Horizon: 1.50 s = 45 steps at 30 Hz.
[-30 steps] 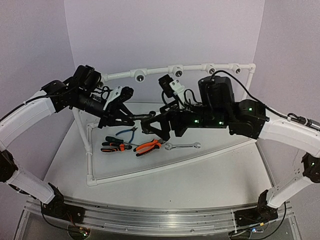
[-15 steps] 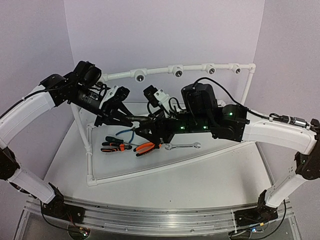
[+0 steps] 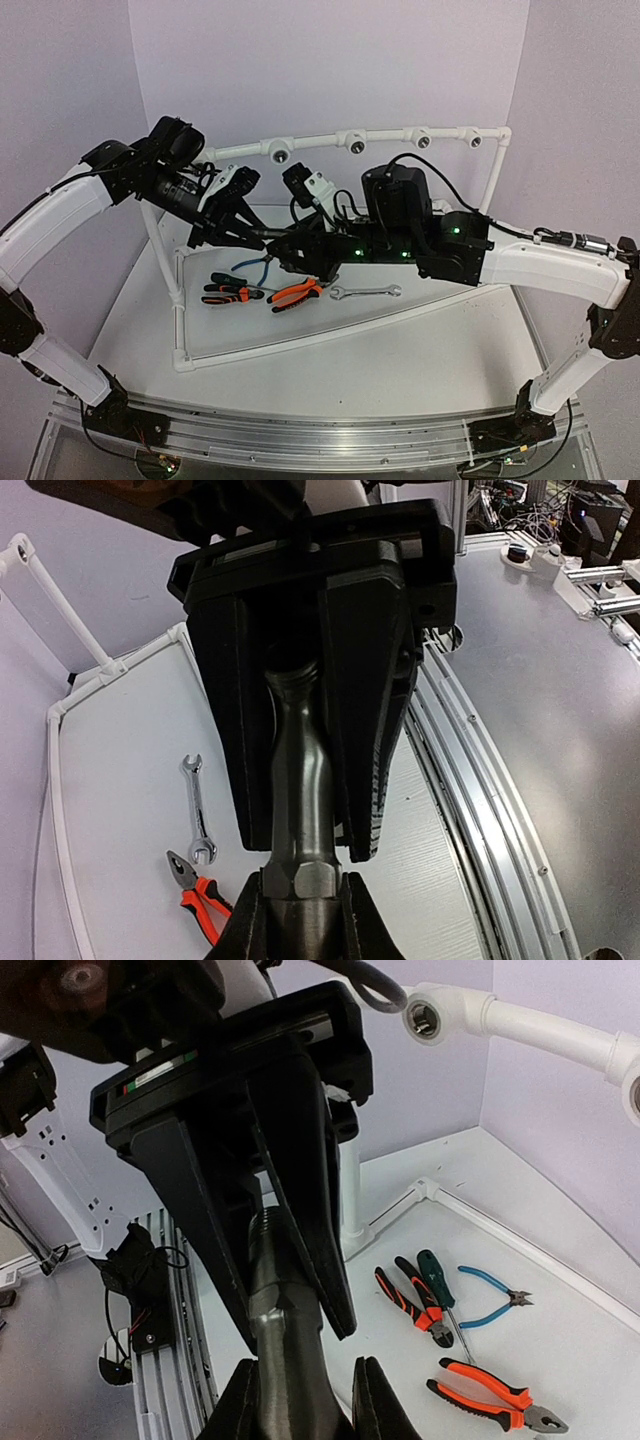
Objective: Install the water faucets
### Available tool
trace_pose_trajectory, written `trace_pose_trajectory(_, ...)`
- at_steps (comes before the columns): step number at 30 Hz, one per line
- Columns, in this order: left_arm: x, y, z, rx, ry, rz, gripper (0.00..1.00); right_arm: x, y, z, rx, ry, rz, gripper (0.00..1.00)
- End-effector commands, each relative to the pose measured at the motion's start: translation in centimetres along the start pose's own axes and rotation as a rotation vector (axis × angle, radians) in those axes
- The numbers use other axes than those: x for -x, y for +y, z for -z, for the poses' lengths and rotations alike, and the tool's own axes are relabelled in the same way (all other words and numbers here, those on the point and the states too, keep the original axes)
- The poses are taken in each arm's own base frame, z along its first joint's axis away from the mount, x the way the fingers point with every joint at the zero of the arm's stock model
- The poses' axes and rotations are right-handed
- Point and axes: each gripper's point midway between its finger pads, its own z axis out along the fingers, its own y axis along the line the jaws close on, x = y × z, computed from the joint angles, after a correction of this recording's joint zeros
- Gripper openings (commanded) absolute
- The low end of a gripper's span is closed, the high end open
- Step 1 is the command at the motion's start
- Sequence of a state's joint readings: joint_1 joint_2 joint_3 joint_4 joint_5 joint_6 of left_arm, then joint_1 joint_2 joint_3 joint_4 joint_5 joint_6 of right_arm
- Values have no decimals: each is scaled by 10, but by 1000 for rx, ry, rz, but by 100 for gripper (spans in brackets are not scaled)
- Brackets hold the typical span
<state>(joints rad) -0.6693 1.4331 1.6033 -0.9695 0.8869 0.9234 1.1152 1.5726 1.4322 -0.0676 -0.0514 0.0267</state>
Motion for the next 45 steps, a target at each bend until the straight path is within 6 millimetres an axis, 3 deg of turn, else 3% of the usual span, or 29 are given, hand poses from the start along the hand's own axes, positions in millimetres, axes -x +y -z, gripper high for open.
trace_pose_trajectory(1, 29, 4, 9, 22, -62, -47, 0, 19, -21, 8, -112, -79, -34, 0)
trace_pose_trajectory(2, 30, 4, 10, 28, -61, -48, 2, 19, -24, 10, -127, -81, -39, 0)
trace_pose_trajectory(3, 30, 6, 10, 36, -60, -46, 11, 19, -25, 12, -137, -84, -42, 0)
trace_pose_trajectory(5, 33, 12, 13, 76, -53, -47, 44, 20, -31, 16, -171, -91, -55, 0)
trace_pose_trajectory(7, 40, 21, 19, 126, -45, -60, 67, 21, -38, 21, -211, -100, -71, 0)
trace_pose_trajectory(10, 59, 37, 33, 213, -44, -81, 75, 21, -52, 32, -298, -117, -99, 0)
trace_pose_trajectory(14, 73, 70, 53, 383, 6, -37, 76, 22, -70, 48, -415, -149, -144, 0)
trace_pose_trajectory(19, 42, 136, 83, 686, 272, 62, 76, 24, -73, 54, -436, -152, -150, 0)
trace_pose_trajectory(24, 16, 163, 91, 778, 402, 122, 79, 22, -73, 49, -435, -136, -146, 0)
trace_pose_trajectory(28, -9, 185, 114, 813, 420, 181, 80, 21, -70, 47, -419, -125, -147, 0)
trace_pose_trajectory(30, -22, 188, 118, 793, 437, 208, 80, 20, -70, 47, -421, -119, -147, 0)
trace_pose_trajectory(35, -39, 188, 101, 722, 444, 222, 75, 22, -72, 49, -433, -124, -161, 0)
trace_pose_trajectory(40, -47, 186, 90, 677, 440, 257, 53, 35, -72, 49, -437, -151, -180, 0)
trace_pose_trajectory(45, -57, 172, 82, 616, 453, 320, 34, 48, -73, 54, -503, -183, -169, 0)
